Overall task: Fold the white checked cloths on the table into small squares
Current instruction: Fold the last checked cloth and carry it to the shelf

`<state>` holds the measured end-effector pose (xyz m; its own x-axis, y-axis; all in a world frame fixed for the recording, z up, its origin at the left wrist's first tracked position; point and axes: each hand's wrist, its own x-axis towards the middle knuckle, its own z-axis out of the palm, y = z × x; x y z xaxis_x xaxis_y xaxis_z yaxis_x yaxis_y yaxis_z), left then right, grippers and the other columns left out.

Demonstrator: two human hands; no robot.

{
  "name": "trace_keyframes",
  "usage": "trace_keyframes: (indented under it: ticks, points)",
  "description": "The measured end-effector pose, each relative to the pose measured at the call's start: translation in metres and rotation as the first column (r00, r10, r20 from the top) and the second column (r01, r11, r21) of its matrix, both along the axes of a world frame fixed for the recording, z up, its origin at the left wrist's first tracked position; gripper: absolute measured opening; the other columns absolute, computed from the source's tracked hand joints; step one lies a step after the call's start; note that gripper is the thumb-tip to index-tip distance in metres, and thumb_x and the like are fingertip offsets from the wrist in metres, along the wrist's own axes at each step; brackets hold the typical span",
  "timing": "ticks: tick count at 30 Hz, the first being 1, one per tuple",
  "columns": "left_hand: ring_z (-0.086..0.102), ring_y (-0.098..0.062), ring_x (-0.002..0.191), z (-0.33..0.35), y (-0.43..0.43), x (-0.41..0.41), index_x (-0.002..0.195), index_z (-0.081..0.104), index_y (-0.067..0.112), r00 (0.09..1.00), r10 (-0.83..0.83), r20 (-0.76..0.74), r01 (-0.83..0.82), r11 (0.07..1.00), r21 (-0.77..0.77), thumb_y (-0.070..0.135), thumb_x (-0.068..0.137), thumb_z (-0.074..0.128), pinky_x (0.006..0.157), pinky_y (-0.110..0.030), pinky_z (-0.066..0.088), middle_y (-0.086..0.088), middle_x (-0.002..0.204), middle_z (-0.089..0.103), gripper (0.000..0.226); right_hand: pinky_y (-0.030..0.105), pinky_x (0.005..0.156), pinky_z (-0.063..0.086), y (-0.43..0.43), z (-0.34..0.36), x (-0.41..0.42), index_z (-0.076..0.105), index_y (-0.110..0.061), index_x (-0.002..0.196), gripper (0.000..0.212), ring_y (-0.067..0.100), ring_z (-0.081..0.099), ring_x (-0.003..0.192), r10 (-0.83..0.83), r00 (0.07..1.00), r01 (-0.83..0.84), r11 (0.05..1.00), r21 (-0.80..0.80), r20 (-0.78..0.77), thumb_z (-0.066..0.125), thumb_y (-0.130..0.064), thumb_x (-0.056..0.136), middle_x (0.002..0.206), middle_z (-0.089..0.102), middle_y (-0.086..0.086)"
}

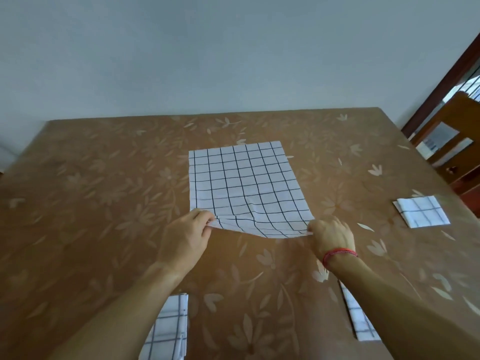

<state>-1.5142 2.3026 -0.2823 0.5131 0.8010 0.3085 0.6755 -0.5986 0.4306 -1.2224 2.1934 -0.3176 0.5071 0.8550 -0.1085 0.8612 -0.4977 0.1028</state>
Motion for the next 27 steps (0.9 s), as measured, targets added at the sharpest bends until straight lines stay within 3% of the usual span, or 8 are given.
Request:
trace_keyframes:
  ticks: [5,11,17,21,27]
  points:
    - [0.063,-0.014,0.063,0.011,-0.026,-0.024,0.082,0.071,0.018,0.999,0.036,-0.009,-0.036,0.999,-0.03,0.007,0.08,0.075,0.052,-0.024,0.046,0.009,0.073,0.068,0.011,0.03,0.075,0.04,-0.031,0.045,-0.004,0.069,-0.028,0.095,0.021,0.027,0.06,0.096,-0.06,0.993,0.07,0.993,0.094,-0.104,0.053,-0.021,0.084,0.092,0.07,0.004]
    - [0.066,-0.019,0.068,0.025,-0.062,-0.042,0.085,0.071,0.02,0.995,0.101,-0.008,-0.101,0.979,-0.177,0.017,0.086,0.07,0.061,-0.036,0.053,0.006,0.072,0.071,0.003,0.032,0.073,0.051,-0.072,0.071,-0.009,0.071,-0.028,0.088,0.023,0.029,0.063,0.089,-0.138,0.963,0.175,0.973,0.149,-0.23,0.055,-0.016,0.077,0.091,0.068,0.005]
    - [0.059,-0.012,0.054,0.037,-0.083,-0.059,0.087,0.072,0.02,0.993,0.119,0.015,-0.113,0.971,-0.211,0.015,0.088,0.068,0.056,-0.03,0.05,0.009,0.058,0.063,0.006,0.03,0.07,0.053,-0.099,0.095,-0.02,0.073,-0.03,0.085,0.021,0.026,0.064,0.084,-0.199,0.934,0.241,0.964,0.109,-0.298,0.059,-0.018,0.076,0.09,0.069,0.002]
    - [0.061,-0.008,0.059,0.042,-0.094,-0.069,0.09,0.074,0.02,0.993,0.116,0.002,-0.112,0.965,-0.235,0.016,0.088,0.069,0.059,-0.027,0.049,0.015,0.061,0.061,0.007,0.035,0.075,0.055,-0.108,0.106,-0.021,0.073,-0.032,0.084,0.017,0.027,0.06,0.089,-0.219,0.919,0.254,0.965,0.07,-0.327,0.06,-0.022,0.08,0.087,0.068,0.002]
    - [0.056,-0.006,0.055,0.053,-0.096,-0.073,0.085,0.072,0.018,0.989,0.142,-0.029,-0.145,0.962,-0.23,0.014,0.087,0.069,0.051,-0.014,0.034,0.013,0.057,0.059,0.006,0.033,0.07,0.054,-0.105,0.118,-0.025,0.065,-0.034,0.068,0.014,0.024,0.062,0.079,-0.206,0.901,0.259,0.961,0.093,-0.383,0.064,-0.024,0.077,0.085,0.065,-0.001]
